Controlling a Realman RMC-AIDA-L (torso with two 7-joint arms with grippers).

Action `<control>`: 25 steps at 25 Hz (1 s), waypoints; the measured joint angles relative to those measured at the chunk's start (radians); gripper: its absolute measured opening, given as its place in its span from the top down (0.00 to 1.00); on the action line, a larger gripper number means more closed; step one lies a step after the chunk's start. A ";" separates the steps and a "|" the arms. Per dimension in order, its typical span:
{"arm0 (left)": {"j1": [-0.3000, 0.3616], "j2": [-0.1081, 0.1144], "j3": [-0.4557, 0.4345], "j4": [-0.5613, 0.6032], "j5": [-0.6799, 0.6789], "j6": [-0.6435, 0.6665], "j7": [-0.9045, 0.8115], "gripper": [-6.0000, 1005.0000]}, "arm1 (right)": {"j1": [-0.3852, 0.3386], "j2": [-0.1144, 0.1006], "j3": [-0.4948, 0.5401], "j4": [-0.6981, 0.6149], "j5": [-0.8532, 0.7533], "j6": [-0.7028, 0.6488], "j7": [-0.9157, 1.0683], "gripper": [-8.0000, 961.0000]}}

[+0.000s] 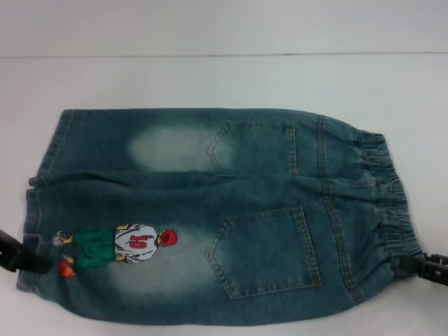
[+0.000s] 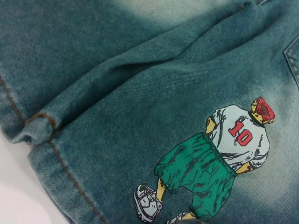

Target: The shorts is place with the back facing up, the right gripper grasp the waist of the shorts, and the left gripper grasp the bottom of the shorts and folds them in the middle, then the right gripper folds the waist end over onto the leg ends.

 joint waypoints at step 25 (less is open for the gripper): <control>-0.007 0.000 0.000 0.000 -0.001 0.000 -0.002 0.95 | 0.009 -0.011 0.003 -0.006 -0.026 0.002 0.035 0.88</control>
